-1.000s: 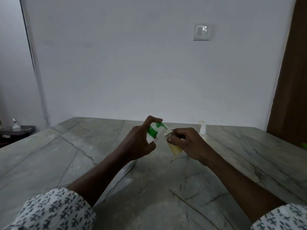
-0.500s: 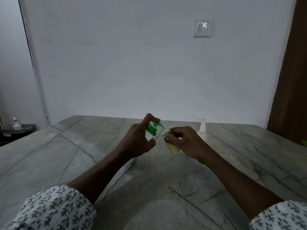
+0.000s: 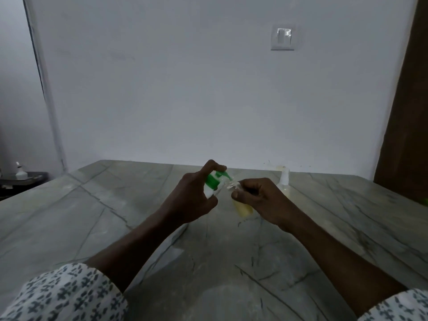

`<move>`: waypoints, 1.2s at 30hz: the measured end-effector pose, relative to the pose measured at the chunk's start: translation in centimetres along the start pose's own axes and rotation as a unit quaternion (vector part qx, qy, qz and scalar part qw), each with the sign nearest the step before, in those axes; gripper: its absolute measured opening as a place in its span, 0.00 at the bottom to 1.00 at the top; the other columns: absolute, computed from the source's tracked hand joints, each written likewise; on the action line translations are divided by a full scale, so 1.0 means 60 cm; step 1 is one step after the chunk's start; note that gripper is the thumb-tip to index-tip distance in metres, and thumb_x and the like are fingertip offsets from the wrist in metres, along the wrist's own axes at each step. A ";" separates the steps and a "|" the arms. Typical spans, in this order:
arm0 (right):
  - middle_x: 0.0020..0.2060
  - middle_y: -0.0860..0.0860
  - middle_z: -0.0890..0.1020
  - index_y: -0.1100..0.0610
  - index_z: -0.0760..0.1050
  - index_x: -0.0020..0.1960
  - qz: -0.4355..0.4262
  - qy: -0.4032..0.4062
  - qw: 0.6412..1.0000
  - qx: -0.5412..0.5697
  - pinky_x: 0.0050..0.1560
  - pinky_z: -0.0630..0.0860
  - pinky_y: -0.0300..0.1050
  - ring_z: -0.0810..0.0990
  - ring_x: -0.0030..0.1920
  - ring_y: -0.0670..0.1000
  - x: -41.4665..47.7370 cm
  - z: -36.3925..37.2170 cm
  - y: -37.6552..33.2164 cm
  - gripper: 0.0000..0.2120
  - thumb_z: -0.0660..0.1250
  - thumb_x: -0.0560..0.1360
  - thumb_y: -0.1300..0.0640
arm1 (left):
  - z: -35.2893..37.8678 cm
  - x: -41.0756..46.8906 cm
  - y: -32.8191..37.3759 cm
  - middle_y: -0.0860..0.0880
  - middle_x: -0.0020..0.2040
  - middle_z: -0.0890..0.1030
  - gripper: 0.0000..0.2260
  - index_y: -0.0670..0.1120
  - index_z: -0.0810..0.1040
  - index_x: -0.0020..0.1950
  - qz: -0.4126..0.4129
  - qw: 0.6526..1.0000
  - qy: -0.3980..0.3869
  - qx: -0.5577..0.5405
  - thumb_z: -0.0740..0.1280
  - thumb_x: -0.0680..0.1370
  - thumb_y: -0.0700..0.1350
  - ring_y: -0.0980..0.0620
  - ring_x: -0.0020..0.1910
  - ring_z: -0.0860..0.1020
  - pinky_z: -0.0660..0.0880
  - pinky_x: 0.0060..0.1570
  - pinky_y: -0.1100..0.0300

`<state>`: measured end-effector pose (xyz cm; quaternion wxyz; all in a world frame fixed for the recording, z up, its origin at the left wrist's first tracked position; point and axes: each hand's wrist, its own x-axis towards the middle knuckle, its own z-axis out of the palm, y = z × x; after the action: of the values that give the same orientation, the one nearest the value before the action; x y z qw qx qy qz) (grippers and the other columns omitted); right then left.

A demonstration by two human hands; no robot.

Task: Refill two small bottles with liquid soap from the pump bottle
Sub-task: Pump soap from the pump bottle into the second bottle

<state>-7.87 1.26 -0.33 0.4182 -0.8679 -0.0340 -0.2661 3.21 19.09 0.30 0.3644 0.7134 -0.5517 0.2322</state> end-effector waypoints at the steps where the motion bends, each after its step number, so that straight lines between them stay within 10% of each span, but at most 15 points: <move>1: 0.34 0.49 0.79 0.59 0.83 0.47 -0.001 -0.003 1.000 0.000 0.39 0.69 0.38 0.74 0.34 0.41 0.000 0.002 0.001 0.10 0.68 0.77 0.53 | 0.001 -0.001 -0.001 0.61 0.45 0.78 0.25 0.52 0.69 0.62 -0.001 1.000 0.004 -0.003 0.72 0.69 0.37 0.53 0.28 0.75 0.75 0.31 0.65; 12: 0.49 0.67 0.82 0.63 0.82 0.51 0.011 -0.013 0.997 0.071 0.49 0.73 0.48 0.81 0.47 0.57 -0.001 -0.008 0.012 0.12 0.68 0.77 0.54 | -0.005 0.004 0.007 0.50 0.48 0.82 0.32 0.59 0.62 0.68 -0.038 0.998 -0.050 0.031 0.72 0.70 0.40 0.53 0.26 0.73 0.79 0.30 0.54; 36: 0.53 0.60 0.84 0.54 0.84 0.53 0.051 -0.003 0.989 0.138 0.67 0.70 0.64 0.78 0.59 0.64 0.000 0.001 0.008 0.08 0.68 0.77 0.55 | -0.008 0.006 0.012 0.51 0.47 0.82 0.32 0.57 0.63 0.67 -0.034 0.998 -0.035 0.031 0.73 0.69 0.39 0.48 0.30 0.76 0.79 0.35 0.50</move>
<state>-7.69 0.98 -0.69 0.5468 -0.8033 -0.0273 -0.2346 2.68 19.14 1.03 0.3300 0.7503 -0.5324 0.2114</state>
